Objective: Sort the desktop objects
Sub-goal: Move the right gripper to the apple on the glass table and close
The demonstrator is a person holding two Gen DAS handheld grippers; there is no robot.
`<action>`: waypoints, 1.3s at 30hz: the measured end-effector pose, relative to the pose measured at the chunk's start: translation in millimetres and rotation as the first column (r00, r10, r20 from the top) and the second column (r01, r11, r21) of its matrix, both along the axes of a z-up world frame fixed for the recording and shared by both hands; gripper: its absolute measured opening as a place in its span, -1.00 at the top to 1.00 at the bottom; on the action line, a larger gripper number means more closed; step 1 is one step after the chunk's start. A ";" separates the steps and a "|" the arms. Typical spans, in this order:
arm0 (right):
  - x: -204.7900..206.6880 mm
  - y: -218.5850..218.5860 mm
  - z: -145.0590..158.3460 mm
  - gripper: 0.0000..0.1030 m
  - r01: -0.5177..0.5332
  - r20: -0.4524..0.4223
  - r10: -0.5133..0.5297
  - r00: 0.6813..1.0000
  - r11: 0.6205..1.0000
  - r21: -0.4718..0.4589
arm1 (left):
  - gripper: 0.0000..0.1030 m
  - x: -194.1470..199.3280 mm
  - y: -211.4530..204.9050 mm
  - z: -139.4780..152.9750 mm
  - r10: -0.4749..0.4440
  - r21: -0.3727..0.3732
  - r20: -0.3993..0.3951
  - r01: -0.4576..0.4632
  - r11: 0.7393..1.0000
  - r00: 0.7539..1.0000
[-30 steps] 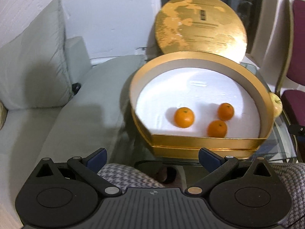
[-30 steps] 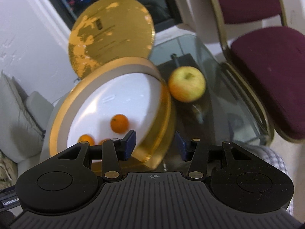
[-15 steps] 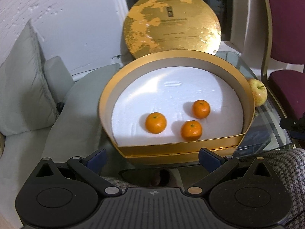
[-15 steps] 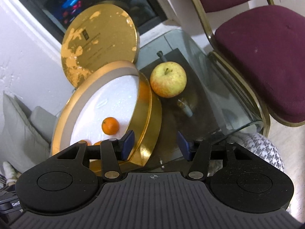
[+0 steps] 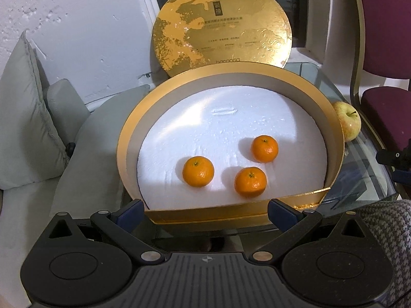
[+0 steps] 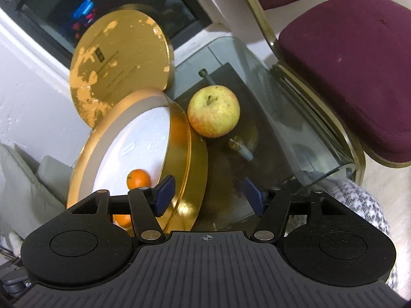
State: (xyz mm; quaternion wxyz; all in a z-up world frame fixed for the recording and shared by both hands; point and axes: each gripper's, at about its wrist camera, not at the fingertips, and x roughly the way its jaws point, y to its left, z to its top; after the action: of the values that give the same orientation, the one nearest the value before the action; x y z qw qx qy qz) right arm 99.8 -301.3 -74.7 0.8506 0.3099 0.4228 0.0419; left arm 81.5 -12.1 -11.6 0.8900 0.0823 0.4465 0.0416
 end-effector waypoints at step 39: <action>161.2 4.3 -60.4 -0.79 0.206 -0.204 -0.191 0.960 0.977 0.051 | -0.99 71.4 19.6 -33.8 0.064 -0.059 -0.062 -0.067 0.996 0.996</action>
State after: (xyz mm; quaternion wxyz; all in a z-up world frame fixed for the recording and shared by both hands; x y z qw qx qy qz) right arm 261.1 -297.0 -135.1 0.7924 0.3838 0.4704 -0.0595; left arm 152.9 7.5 -45.4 0.8766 0.0416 0.4763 0.0546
